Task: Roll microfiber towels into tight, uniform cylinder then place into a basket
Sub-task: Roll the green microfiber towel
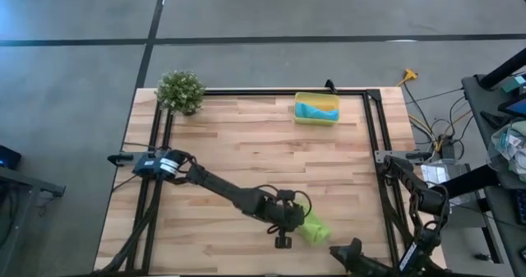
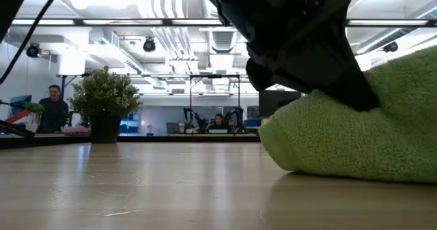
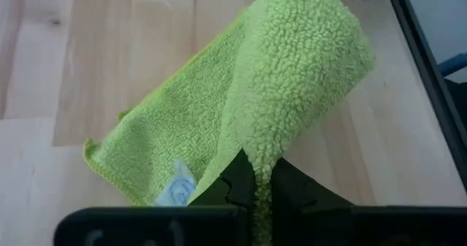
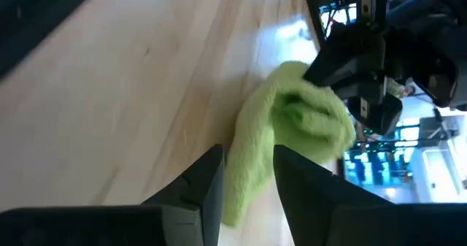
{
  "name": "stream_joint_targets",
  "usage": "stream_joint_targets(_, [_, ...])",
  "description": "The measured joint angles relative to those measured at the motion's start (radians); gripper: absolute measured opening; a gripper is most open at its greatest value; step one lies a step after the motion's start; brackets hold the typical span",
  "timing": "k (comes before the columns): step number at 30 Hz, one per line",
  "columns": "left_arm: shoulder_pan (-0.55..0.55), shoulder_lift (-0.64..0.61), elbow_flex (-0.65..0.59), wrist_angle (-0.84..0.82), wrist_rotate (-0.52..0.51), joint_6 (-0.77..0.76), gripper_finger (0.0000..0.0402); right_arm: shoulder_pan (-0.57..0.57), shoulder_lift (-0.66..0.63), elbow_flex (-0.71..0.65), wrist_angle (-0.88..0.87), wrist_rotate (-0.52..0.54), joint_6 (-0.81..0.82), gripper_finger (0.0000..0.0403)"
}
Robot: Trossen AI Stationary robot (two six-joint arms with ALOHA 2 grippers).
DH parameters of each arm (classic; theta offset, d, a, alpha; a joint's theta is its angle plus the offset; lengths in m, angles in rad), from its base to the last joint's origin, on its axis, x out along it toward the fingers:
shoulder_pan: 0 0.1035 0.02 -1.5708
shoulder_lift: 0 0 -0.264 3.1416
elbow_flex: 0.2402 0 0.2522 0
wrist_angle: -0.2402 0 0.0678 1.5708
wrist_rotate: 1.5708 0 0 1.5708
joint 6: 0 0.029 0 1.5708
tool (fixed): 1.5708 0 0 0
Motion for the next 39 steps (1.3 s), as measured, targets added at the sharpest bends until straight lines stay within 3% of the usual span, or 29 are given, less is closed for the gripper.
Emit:
stream_joint_targets(7, [0.004, 0.000, 0.000, 0.009, 0.003, 0.008, 0.0001, -0.047, -0.005, -0.011, 0.112, -0.024, 0.023, 0.0099])
stream_joint_targets(14, [0.000, 0.000, 0.000, 0.005, 0.004, 0.008, 0.0001, -0.131, -0.004, -0.012, 0.099, -0.124, 0.275, 0.0096])
stream_joint_targets(17, [-0.005, 0.000, 0.000, 0.005, 0.004, 0.008, 0.0002, -0.147, -0.006, -0.010, 0.091, -0.191, 0.295, 0.0111])
stream_joint_targets(27, [-0.012, 0.000, 0.000, 0.001, 0.005, 0.009, 0.0002, -0.146, -0.019, -0.014, 0.047, -0.197, 0.309, 0.0186])
stream_joint_targets(33, [-0.019, 0.000, 0.000, 0.002, 0.005, 0.008, 0.0002, -0.148, -0.023, -0.035, -0.031, -0.194, 0.386, 0.0194])
stream_joint_targets(39, [-0.027, 0.000, 0.000, 0.003, 0.005, 0.007, 0.0002, -0.163, -0.030, -0.069, 0.056, -0.174, 0.298, 0.0194])
